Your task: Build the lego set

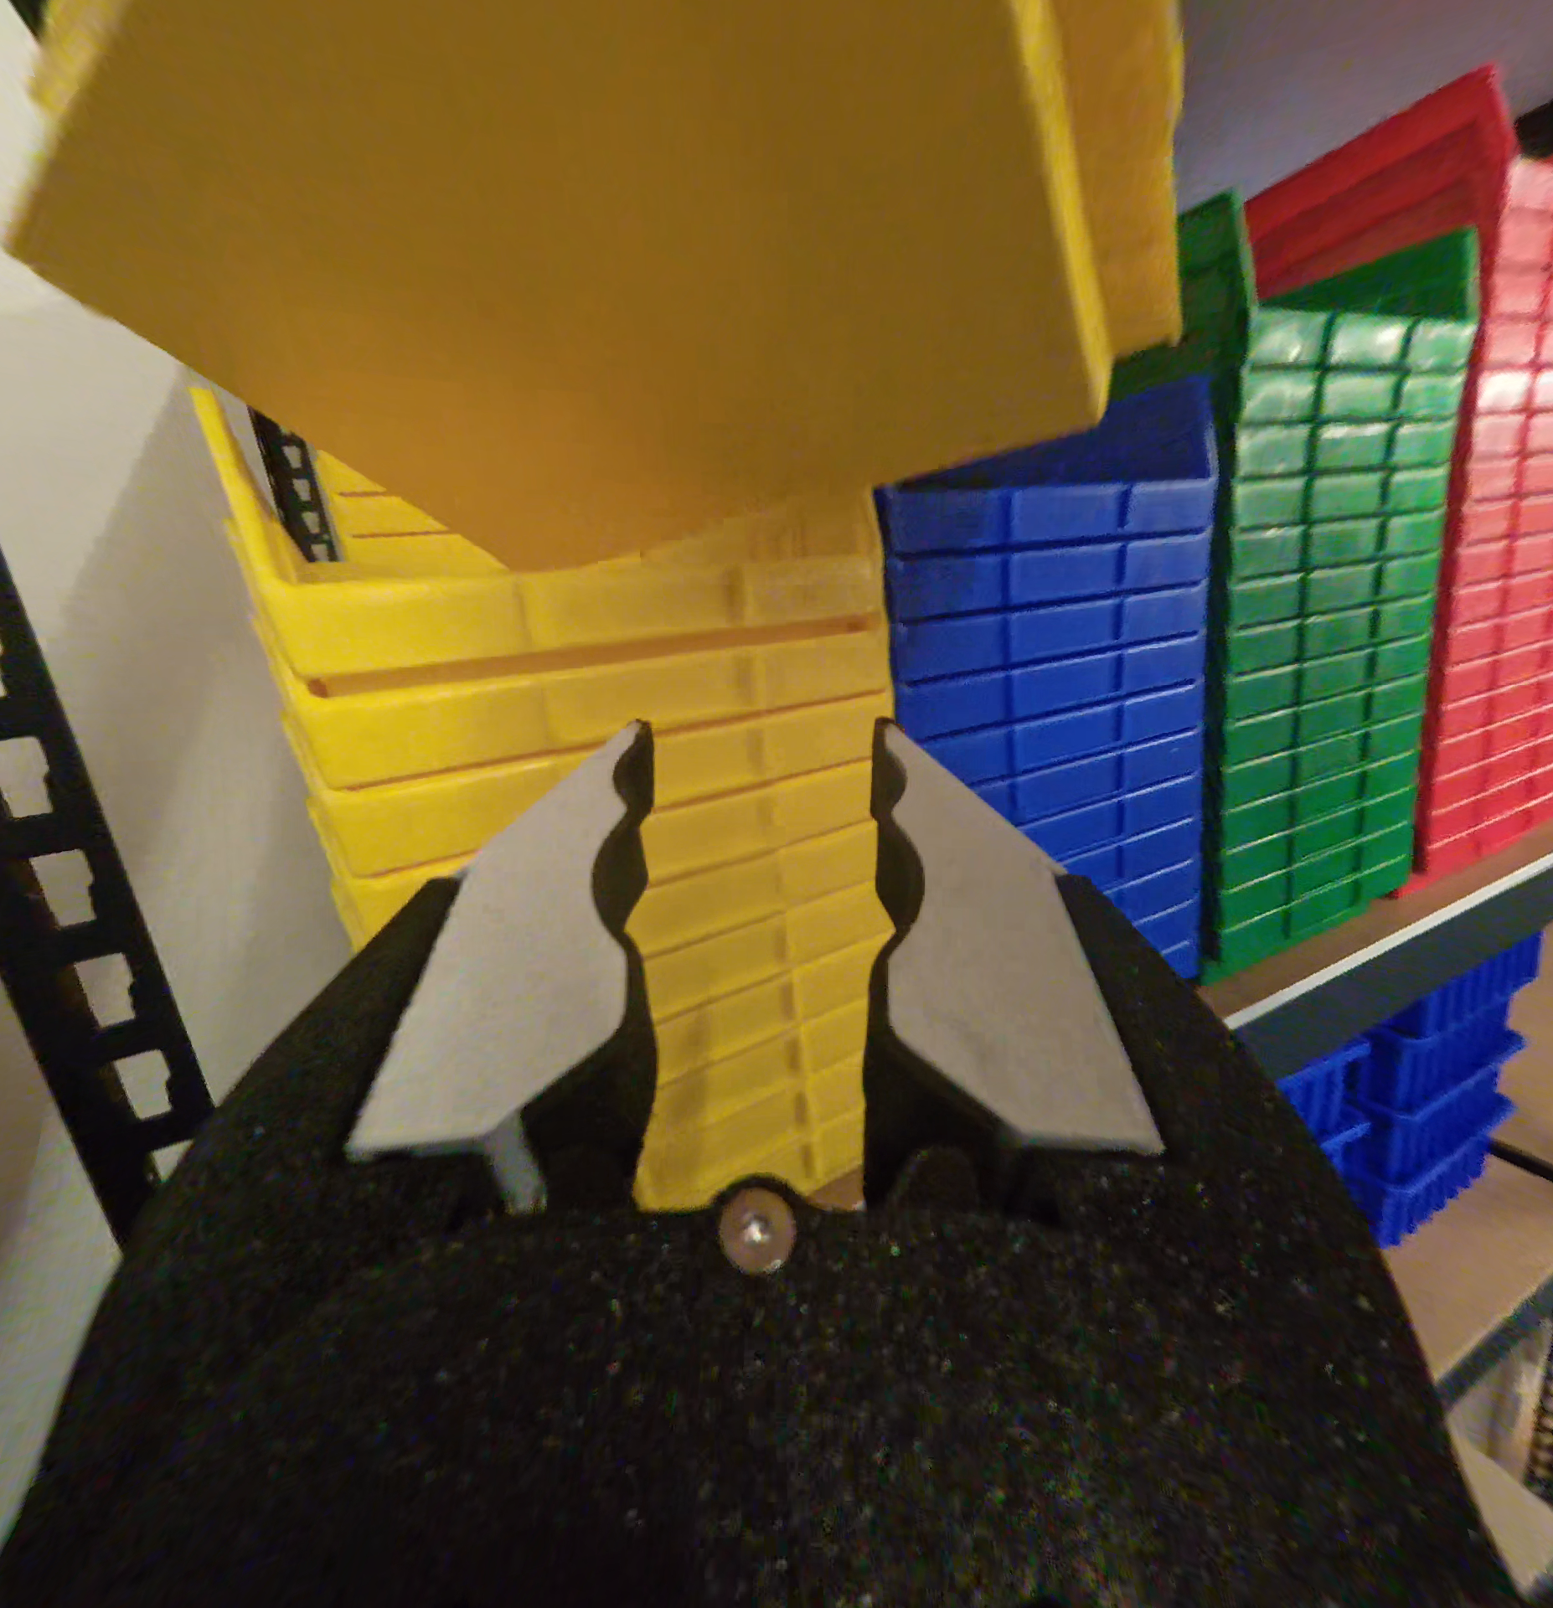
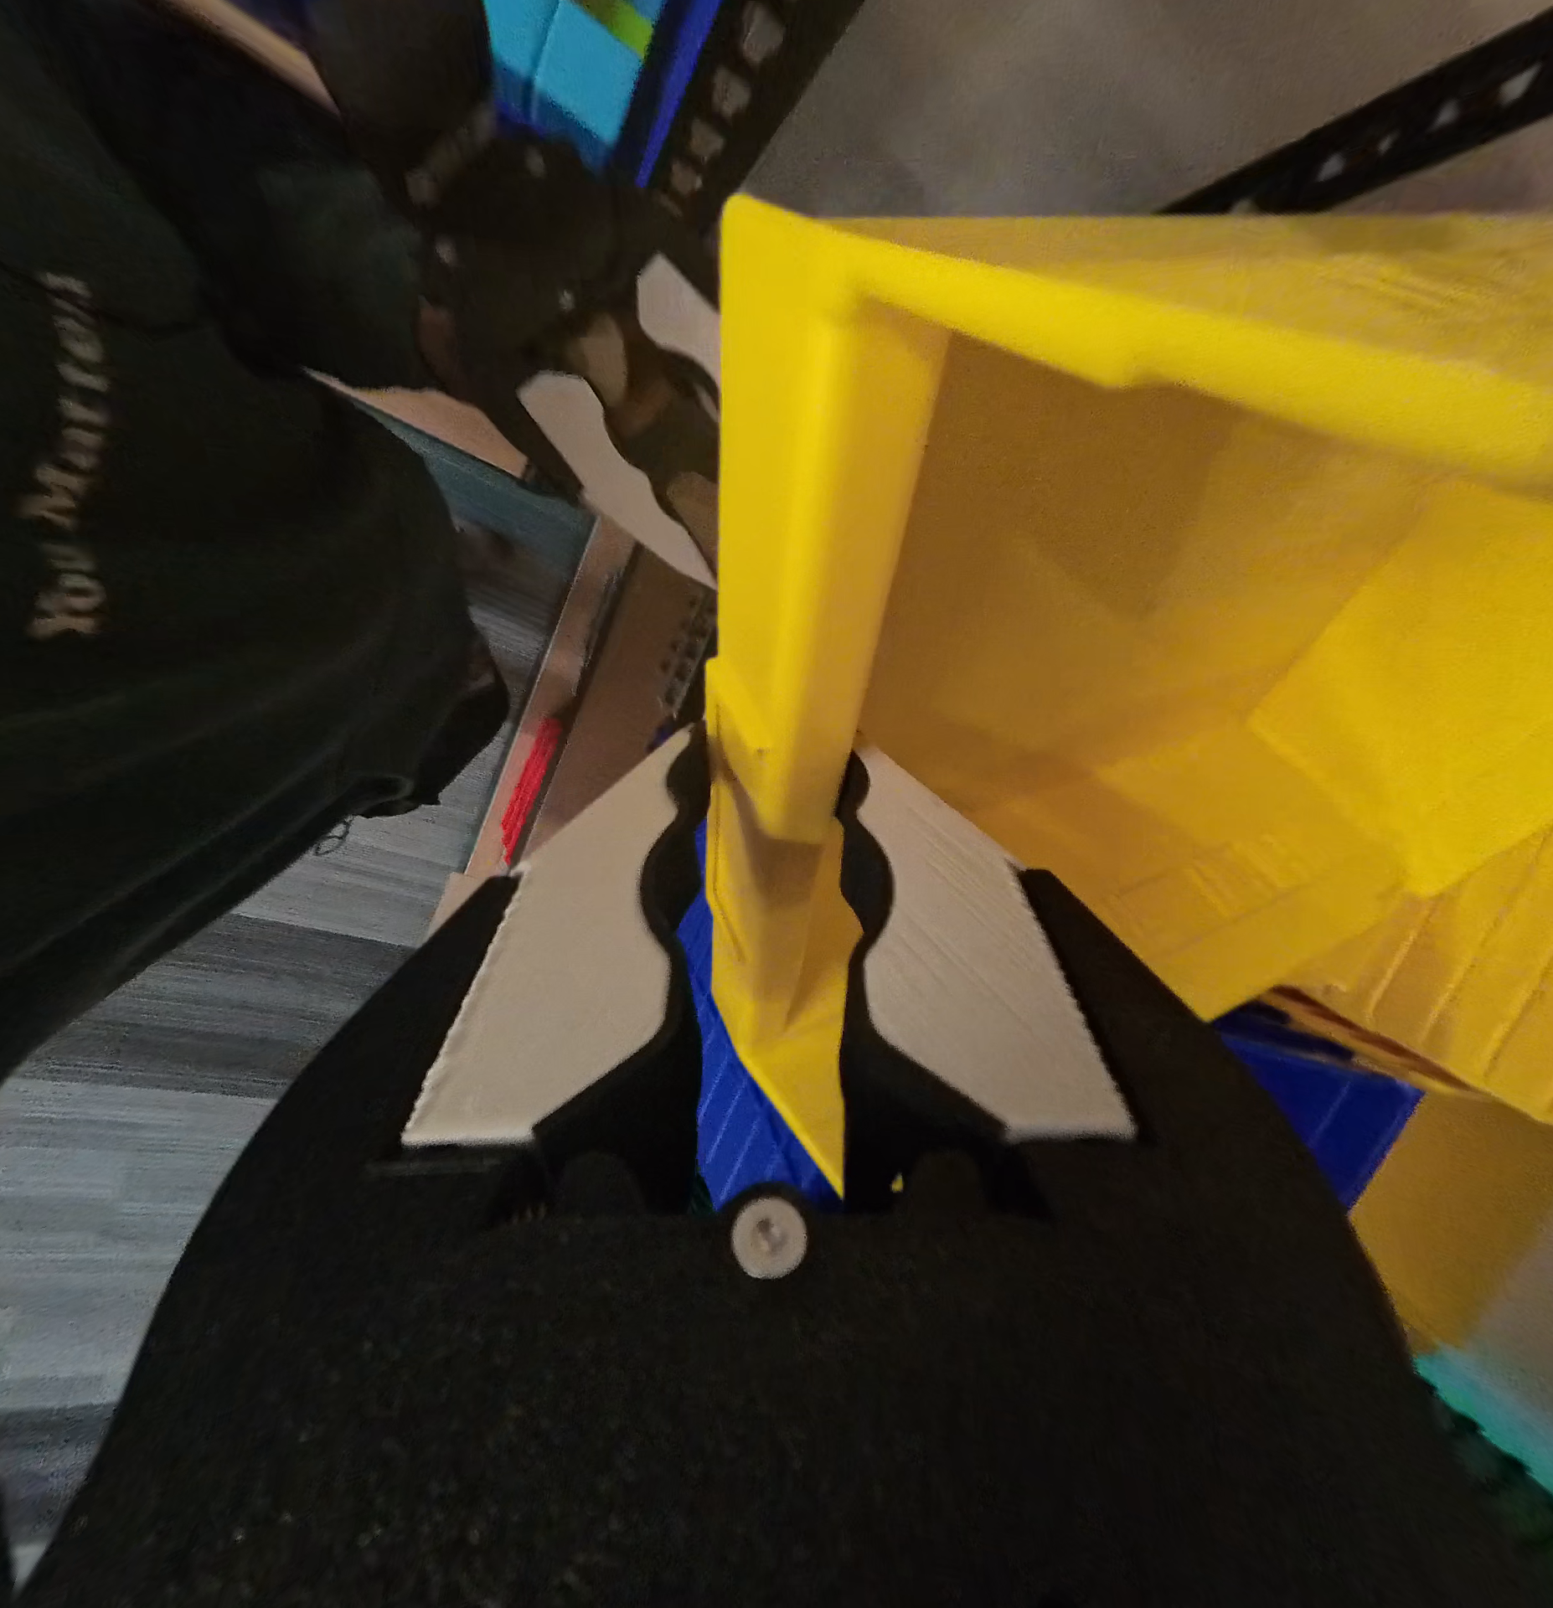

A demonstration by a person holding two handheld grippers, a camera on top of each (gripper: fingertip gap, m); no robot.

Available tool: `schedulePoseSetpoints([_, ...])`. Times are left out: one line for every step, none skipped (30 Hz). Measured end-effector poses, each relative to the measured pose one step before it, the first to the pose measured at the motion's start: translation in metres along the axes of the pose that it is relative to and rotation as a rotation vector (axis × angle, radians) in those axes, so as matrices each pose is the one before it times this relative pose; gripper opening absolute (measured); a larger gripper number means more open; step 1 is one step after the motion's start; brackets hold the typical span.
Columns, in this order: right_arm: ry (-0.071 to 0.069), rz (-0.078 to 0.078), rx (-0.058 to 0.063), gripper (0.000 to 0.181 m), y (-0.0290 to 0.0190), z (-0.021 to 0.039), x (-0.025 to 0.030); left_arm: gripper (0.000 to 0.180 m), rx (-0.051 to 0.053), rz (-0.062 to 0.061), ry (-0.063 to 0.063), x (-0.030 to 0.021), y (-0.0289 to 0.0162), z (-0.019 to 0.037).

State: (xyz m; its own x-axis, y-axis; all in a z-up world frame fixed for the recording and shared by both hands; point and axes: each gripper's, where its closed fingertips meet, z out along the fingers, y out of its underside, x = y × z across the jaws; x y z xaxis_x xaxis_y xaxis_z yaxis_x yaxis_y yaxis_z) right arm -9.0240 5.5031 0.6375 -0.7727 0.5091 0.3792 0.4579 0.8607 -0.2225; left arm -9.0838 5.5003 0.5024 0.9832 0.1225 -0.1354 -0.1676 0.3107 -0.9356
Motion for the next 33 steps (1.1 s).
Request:
schedulePoseSetpoints([0.0139, 0.0098, 0.0234, 0.025, -0.00048, 0.00486, -0.00307, 0.050, 0.0118, -0.0210, 0.0052, 0.00416, -0.00851, -0.00631])
schedulePoseSetpoints([0.0068, -0.0100, -0.0029, 0.025, 0.00061, 0.00497, -0.00437, 0.051, 0.0140, -0.0206, 0.0009, 0.00382, -0.00978, -0.00683])
schedulePoseSetpoints([0.0382, -0.0535, -0.0304, 0.026, 0.00350, 0.00499, -0.00214, 0.053, 0.0119, -0.0111, -0.0066, 0.00339, -0.01025, -0.00704])
schedulePoseSetpoints([0.0251, -0.0326, -0.0148, 0.026, 0.00063, 0.00533, -0.00390, 0.055, 0.0091, 0.0024, -0.0169, 0.00309, -0.01022, -0.00772])
schedulePoseSetpoints([0.0082, -0.0188, 0.0083, 0.025, -0.00182, 0.00577, -0.00603, 0.057, 0.0068, 0.0141, -0.0276, 0.00297, -0.00960, -0.00830])
schedulePoseSetpoints([0.0132, -0.0146, 0.0058, 0.025, -0.00066, 0.00489, -0.00541, 0.058, 0.0038, 0.0204, -0.0340, 0.00350, -0.00856, -0.00885])
schedulePoseSetpoints([0.0212, -0.0183, 0.0042, 0.025, 0.00018, 0.00480, -0.00502, 0.058, 0.0003, 0.0218, -0.0359, 0.00423, -0.00710, -0.00900])
schedulePoseSetpoints([0.0233, -0.0248, -0.0019, 0.025, 0.00141, 0.00506, -0.00643, 0.057, -0.0065, 0.0190, -0.0350, 0.00496, -0.00496, -0.00809])
schedulePoseSetpoints([0.0279, -0.0250, 0.0018, 0.025, 0.00166, 0.00309, -0.00549, 0.059, -0.0172, 0.0092, -0.0284, 0.00616, -0.00240, -0.00724])
schedulePoseSetpoints([0.0243, -0.0119, 0.0106, 0.025, 0.00066, 0.00176, -0.00612, 0.060, -0.0269, -0.0025, -0.0192, 0.00775, 0.00044, -0.00661])
schedulePoseSetpoints([0.0217, -0.0124, 0.0066, 0.025, 0.00129, 0.00042, -0.00686, 0.061, -0.0305, -0.0055, -0.0147, 0.00893, 0.00252, -0.00667])
schedulePoseSetpoints([0.0254, -0.0193, -0.0035, 0.025, 0.00275, -0.00119, -0.00799, 0.061, -0.0326, 0.0009, -0.0135, 0.00949, 0.00460, -0.00709])
schedulePoseSetpoints([0.0176, -0.0161, -0.0033, 0.025, 0.00236, -0.00293, -0.00908, 0.062, -0.0360, 0.0091, -0.0130, 0.01033, 0.00604, -0.00750])
schedulePoseSetpoints([0.0046, -0.0050, 0.0098, 0.025, 0.00014, -0.00482, -0.01135, 0.062, -0.0344, 0.0136, -0.0153, 0.01039, 0.00619, -0.00798])
schedulePoseSetpoints([0.0042, -0.0054, 0.0078, 0.025, -0.00026, -0.00655, -0.01185, 0.062, -0.0286, 0.0125, -0.0175, 0.01015, 0.00537, -0.00872])
schedulePoseSetpoints([0.0030, -0.0085, 0.0016, 0.025, -0.00023, -0.00725, -0.01212, 0.062, -0.0241, 0.0056, -0.0156, 0.00971, 0.00407, -0.00908])
schedulePoseSetpoints([-0.0077, -0.0024, 0.0066, 0.025, -0.00081, -0.00824, -0.01288, 0.062, -0.0182, -0.0039, -0.0107, 0.00962, 0.00275, -0.00912])
schedulePoseSetpoints([-0.0071, 0.0055, 0.0066, 0.025, -0.00130, -0.00866, -0.01254, 0.062, -0.0110, -0.0107, -0.0028, 0.00977, 0.00106, -0.00920])
schedulePoseSetpoints([-0.0011, 0.0019, -0.0054, 0.025, -0.00021, -0.00896, -0.01294, 0.062, -0.0059, -0.0120, 0.0058, 0.01064, -0.00021, -0.00926])
schedulePoseSetpoints([0.0015, 0.0021, -0.0098, 0.025, 0.00035, -0.00960, -0.01319, 0.062, -0.0048, -0.0062, 0.0103, 0.01092, -0.00058, -0.00900])
schedulePoseSetpoints([0.0049, 0.0038, -0.0094, 0.025, -0.00014, -0.01000, -0.01416, 0.062, -0.0051, 0.0026, 0.0123, 0.01056, -0.00049, -0.00865])
schedulePoseSetpoints([0.0115, 0.0050, -0.0120, 0.026, 0.00067, -0.01105, -0.01415, 0.062, -0.0043, 0.0081, 0.0145, 0.01069, -0.00039, -0.00856])
schedulePoseSetpoints([0.0178, 0.0085, -0.0156, 0.026, 0.00229, -0.01317, -0.01719, 0.062, -0.0042, 0.0092, 0.0178, 0.01149, -0.00032, -0.00878])
schedulePoseSetpoints([0.0172, 0.0154, -0.0161, 0.026, 0.00229, -0.01150, -0.01517, 0.062, -0.0043, 0.0073, 0.0220, 0.01190, 0.00019, -0.00861])
schedulePoseSetpoints([0.0161, 0.0219, -0.0181, 0.025, 0.00354, -0.01226, -0.01621, 0.062, -0.0041, 0.0034, 0.0262, 0.01260, 0.00077, -0.00845])
schedulePoseSetpoints([0.0157, 0.0252, -0.0215, 0.025, 0.00476, -0.01223, -0.01718, 0.062, -0.0038, -0.0007, 0.0304, 0.01364, 0.00143, -0.00835])
schedulePoseSetpoints([0.0110, 0.0310, -0.0219, 0.025, 0.00593, -0.01250, -0.01901, 0.062, -0.0044, -0.0031, 0.0343, 0.01481, 0.00247, -0.00856])
schedulePoseSetpoints([0.0056, 0.0361, -0.0219, 0.025, 0.00688, -0.01214, -0.02095, 0.062, -0.0067, -0.0028, 0.0368, 0.01604, 0.00400, -0.00853])
schedulePoseSetpoints([0.0047, 0.0365, -0.0275, 0.025, 0.00854, -0.01152, -0.02257, 0.062, -0.0107, 0.0006, 0.0377, 0.01752, 0.00568, -0.00865])
schedulePoseSetpoints([0.0014, 0.0381, -0.0330, 0.025, 0.01041, -0.01087, -0.02430, 0.062, -0.0133, 0.0066, 0.0375, 0.01914, 0.00729, -0.00889])
schedulePoseSetpoints([-0.0021, 0.0416, -0.0336, 0.025, 0.01173, -0.00993, -0.02609, 0.062, -0.0135, 0.0127, 0.0363, 0.02035, 0.00823, -0.00862])
schedulePoseSetpoints([-0.0066, 0.0496, -0.0334, 0.025, 0.01338, -0.00941, -0.02741, 0.062, -0.0134, 0.0151, 0.0348, 0.02184, 0.00910, -0.00831])
schedulePoseSetpoints([-0.0100, 0.0538, -0.0348, 0.025, 0.01544, -0.00839, -0.02827, 0.061, -0.0172, 0.0106, 0.0378, 0.02380, 0.00961, -0.00733])
